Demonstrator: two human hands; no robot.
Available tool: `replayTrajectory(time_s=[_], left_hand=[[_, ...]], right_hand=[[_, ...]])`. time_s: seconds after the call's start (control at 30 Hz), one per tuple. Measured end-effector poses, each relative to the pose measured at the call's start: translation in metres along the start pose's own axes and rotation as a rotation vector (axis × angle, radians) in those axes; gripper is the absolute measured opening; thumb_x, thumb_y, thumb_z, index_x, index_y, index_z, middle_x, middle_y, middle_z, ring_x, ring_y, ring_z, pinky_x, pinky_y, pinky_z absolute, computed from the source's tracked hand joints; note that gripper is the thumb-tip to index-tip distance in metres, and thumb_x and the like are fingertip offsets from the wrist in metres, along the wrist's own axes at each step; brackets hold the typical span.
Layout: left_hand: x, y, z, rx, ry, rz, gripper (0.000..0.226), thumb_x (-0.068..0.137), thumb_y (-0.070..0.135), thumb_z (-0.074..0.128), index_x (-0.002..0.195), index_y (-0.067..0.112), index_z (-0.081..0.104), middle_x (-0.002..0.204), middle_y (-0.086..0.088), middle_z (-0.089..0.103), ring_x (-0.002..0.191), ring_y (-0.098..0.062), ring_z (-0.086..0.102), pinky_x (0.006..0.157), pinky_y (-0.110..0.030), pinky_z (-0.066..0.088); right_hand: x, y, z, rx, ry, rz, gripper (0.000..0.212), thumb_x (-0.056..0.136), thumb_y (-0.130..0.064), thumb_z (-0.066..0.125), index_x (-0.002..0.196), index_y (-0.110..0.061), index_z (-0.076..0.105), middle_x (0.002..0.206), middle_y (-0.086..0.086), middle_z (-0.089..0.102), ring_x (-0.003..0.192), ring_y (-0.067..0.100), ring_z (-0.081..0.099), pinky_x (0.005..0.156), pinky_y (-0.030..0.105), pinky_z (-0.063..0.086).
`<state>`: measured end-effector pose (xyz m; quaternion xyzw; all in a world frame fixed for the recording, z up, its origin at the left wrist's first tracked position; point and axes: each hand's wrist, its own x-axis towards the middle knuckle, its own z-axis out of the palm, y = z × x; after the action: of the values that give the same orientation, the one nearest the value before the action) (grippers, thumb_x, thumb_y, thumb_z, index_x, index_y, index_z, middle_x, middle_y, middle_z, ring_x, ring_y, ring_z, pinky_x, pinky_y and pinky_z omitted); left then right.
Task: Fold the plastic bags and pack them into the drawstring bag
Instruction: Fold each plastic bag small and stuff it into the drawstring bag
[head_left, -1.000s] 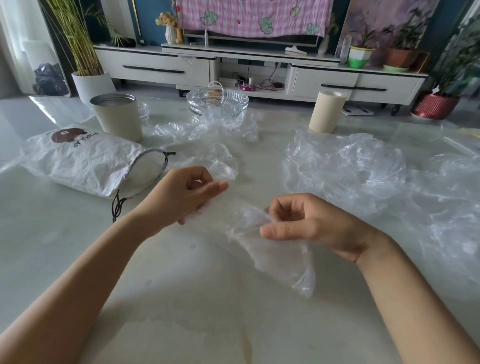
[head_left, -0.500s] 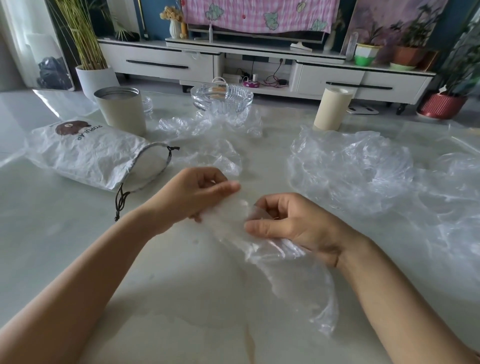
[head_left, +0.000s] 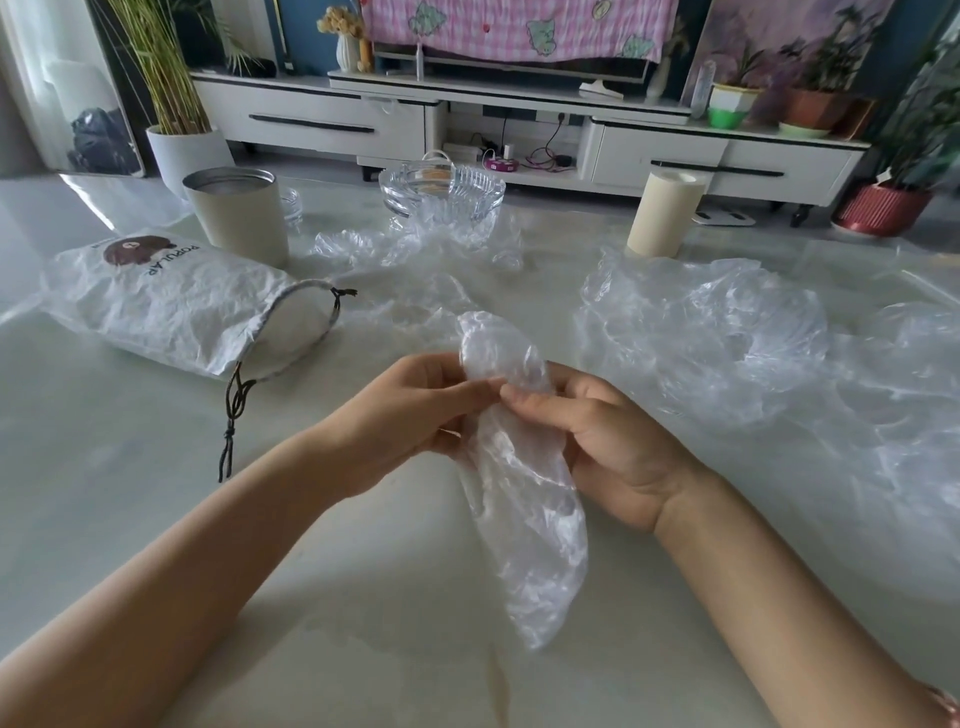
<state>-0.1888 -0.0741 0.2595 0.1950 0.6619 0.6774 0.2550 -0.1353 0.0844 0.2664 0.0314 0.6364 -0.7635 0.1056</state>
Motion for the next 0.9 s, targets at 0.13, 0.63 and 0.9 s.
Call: replayTrajectory(time_s=[0.13, 0.63, 0.9], left_hand=[[0.001, 0.0, -0.003, 0.004, 0.022, -0.011, 0.034, 0.083, 0.02, 0.064, 0.107, -0.003, 0.062, 0.094, -0.021, 0.059, 0.082, -0.03, 0.054, 0.06, -0.027, 0.055], [0.005, -0.002, -0.005, -0.252, 0.024, -0.351, 0.017, 0.089, 0.012, 0.046, 0.087, 0.01, 0.063, 0.066, -0.003, 0.061, 0.056, -0.014, 0.054, 0.049, -0.02, 0.047], [0.001, 0.002, -0.011, -0.224, 0.061, -0.284, 0.02, 0.093, 0.007, 0.043, 0.087, 0.001, 0.061, 0.07, -0.01, 0.059, 0.055, -0.017, 0.058, 0.049, -0.022, 0.051]], right_hand=[[0.005, 0.0, 0.001, 0.108, 0.096, -0.07, 0.023, 0.087, 0.007, 0.051, 0.082, -0.007, 0.068, 0.078, 0.008, 0.07, 0.071, 0.016, 0.067, 0.071, 0.025, 0.056], [0.0, -0.002, -0.015, -0.552, 0.272, -0.512, 0.043, 0.079, 0.013, 0.051, 0.099, -0.023, 0.065, 0.104, 0.001, 0.063, 0.085, 0.011, 0.057, 0.08, 0.022, 0.045], [0.0, 0.027, 0.022, -1.277, 0.058, -1.024, 0.029, 0.078, -0.013, 0.068, 0.106, -0.014, 0.068, 0.114, 0.002, 0.063, 0.11, 0.018, 0.048, 0.095, 0.025, 0.031]])
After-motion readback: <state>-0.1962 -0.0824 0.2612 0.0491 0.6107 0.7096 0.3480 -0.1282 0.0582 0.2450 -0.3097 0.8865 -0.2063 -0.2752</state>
